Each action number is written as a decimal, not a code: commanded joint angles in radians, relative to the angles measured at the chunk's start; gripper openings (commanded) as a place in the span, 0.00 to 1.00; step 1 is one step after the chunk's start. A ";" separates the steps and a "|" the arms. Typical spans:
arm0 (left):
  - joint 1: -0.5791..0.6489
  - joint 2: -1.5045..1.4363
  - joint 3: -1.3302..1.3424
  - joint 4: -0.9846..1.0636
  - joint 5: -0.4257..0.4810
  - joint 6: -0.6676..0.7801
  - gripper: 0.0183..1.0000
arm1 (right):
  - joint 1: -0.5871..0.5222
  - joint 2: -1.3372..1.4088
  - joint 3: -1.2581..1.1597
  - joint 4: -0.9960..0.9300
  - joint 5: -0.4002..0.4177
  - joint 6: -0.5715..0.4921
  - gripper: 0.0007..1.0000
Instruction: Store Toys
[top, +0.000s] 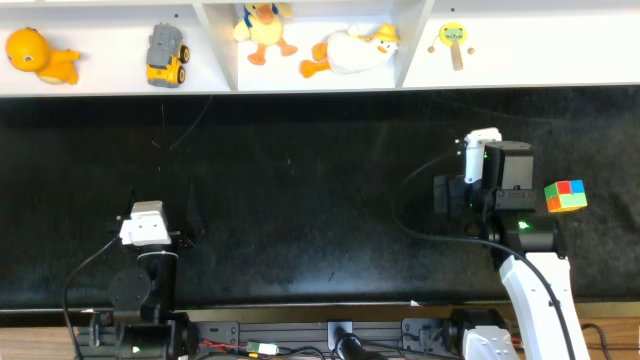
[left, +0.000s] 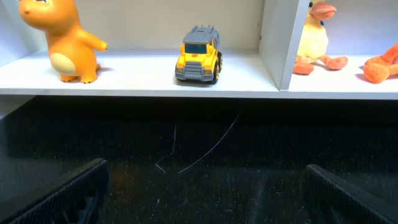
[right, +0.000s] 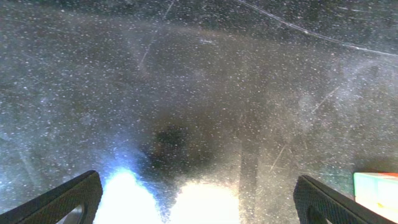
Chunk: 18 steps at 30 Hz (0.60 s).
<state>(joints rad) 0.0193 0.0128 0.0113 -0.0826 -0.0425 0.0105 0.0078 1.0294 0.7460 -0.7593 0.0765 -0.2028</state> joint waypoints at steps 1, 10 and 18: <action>-0.004 -0.011 -0.003 0.002 -0.012 0.019 1.00 | -0.015 -0.009 -0.003 0.002 -0.036 -0.009 1.00; -0.004 -0.011 -0.003 0.002 -0.012 0.019 1.00 | -0.335 -0.009 0.023 -0.109 -0.226 -0.190 1.00; -0.004 -0.011 -0.003 0.002 -0.012 0.019 1.00 | -0.613 -0.009 0.073 -0.286 -0.271 -0.502 1.00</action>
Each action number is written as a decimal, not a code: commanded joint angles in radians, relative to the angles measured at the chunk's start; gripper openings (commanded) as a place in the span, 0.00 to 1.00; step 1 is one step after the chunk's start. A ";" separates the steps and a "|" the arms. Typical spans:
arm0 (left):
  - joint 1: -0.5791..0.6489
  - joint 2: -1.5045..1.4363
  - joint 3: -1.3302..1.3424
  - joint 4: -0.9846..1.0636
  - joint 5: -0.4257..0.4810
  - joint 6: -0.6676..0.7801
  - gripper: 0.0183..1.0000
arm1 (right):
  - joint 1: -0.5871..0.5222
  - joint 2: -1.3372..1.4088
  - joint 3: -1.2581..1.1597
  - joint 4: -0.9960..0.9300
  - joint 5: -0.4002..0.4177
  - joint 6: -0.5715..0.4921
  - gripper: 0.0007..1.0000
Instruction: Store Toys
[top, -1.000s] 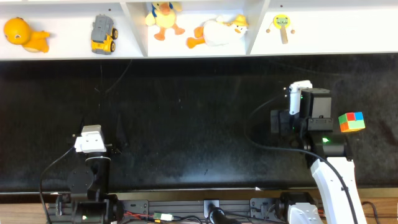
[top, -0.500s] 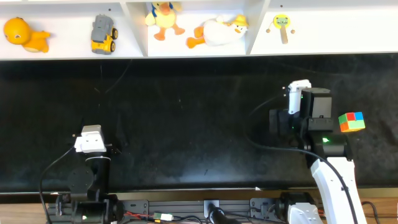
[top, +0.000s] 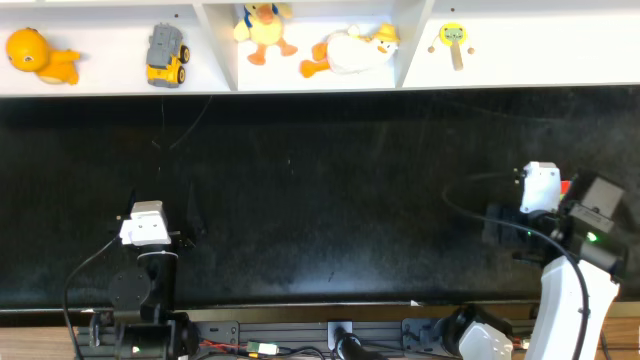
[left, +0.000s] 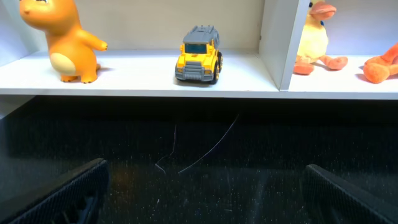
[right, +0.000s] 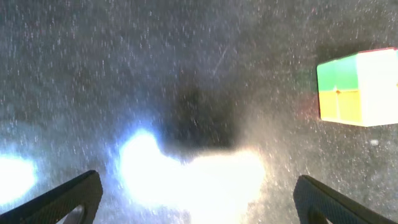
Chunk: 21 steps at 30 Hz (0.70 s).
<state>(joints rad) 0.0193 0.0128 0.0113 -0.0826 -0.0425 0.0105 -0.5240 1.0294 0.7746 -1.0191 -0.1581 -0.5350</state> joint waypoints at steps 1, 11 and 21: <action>-0.004 -0.011 -0.003 0.002 -0.012 0.019 1.00 | -0.103 -0.009 0.049 -0.038 -0.036 -0.193 1.00; -0.004 -0.011 -0.003 0.002 -0.012 0.019 1.00 | -0.302 0.061 0.187 -0.058 -0.030 -0.406 1.00; -0.004 -0.011 -0.003 0.002 -0.012 0.019 1.00 | -0.422 0.237 0.275 -0.023 -0.001 -0.488 1.00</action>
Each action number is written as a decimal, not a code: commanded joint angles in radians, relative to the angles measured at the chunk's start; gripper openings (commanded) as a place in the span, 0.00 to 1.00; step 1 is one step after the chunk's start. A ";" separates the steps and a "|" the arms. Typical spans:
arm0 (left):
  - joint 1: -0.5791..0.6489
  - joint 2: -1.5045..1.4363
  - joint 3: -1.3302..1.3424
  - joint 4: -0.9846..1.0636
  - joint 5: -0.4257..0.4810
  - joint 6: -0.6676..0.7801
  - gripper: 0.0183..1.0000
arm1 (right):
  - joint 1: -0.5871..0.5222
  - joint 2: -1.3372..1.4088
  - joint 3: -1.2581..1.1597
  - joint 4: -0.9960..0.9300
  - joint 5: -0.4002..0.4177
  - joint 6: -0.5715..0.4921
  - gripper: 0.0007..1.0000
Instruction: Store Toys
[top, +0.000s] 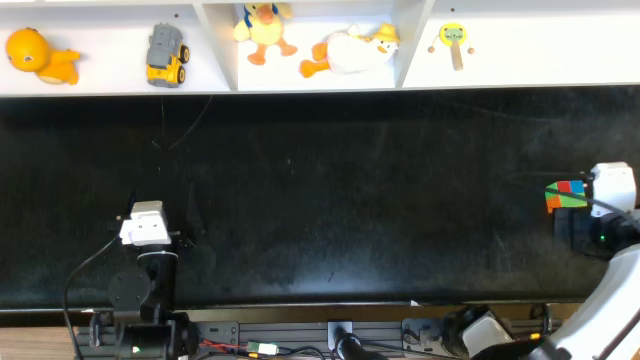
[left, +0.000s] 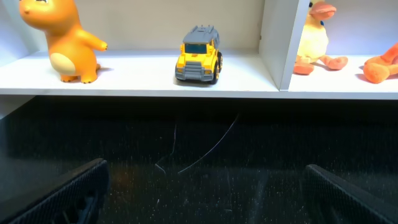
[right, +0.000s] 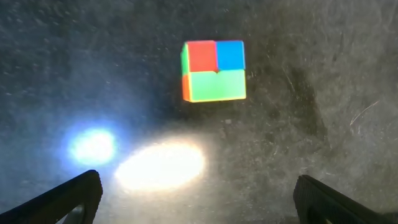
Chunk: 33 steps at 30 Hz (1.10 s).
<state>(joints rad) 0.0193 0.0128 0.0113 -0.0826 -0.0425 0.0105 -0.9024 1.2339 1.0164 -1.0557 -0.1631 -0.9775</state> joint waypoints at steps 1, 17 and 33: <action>-0.004 -0.011 -0.003 0.002 -0.012 0.019 1.00 | -0.055 0.042 0.033 0.019 0.003 -0.052 1.00; -0.004 -0.011 -0.003 0.002 -0.012 0.019 1.00 | -0.089 0.274 0.033 0.236 -0.093 -0.074 1.00; -0.004 -0.011 -0.003 0.002 -0.012 0.019 1.00 | -0.031 0.315 0.033 0.248 -0.236 -0.012 1.00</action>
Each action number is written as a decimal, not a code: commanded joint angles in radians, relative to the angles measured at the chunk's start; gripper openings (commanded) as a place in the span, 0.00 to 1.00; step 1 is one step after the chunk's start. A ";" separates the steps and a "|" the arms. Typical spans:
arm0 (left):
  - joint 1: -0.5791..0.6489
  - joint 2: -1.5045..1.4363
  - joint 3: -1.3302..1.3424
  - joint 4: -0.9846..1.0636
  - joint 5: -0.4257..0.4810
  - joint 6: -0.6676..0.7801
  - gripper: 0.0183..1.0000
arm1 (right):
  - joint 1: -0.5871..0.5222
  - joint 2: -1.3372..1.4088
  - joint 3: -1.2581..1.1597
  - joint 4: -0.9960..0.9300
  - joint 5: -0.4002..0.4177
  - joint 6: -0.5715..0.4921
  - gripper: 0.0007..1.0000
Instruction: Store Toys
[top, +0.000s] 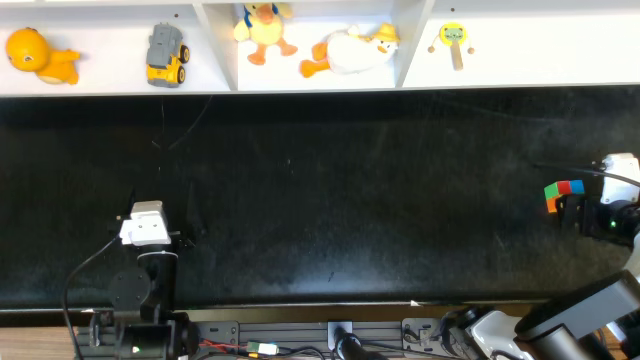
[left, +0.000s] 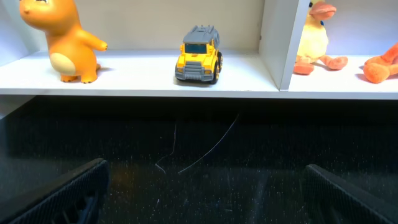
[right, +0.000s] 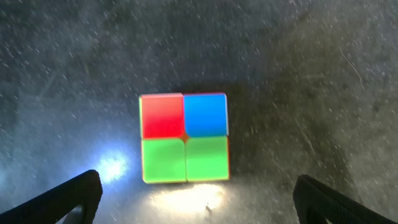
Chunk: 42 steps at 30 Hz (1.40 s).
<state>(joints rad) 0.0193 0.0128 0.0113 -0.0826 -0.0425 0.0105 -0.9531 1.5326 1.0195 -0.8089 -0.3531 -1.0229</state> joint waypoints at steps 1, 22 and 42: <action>-0.004 -0.011 -0.003 0.002 -0.012 0.019 1.00 | 0.025 0.021 0.030 0.001 -0.045 0.037 1.00; -0.004 -0.011 -0.003 0.002 -0.012 0.019 1.00 | 0.069 0.108 0.030 0.020 0.032 0.127 0.98; -0.004 -0.011 -0.003 0.002 -0.012 0.019 1.00 | 0.069 0.117 0.030 0.051 0.031 0.138 0.63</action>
<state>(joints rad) 0.0193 0.0128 0.0113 -0.0826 -0.0425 0.0105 -0.8875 1.6432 1.0195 -0.7708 -0.3103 -0.8913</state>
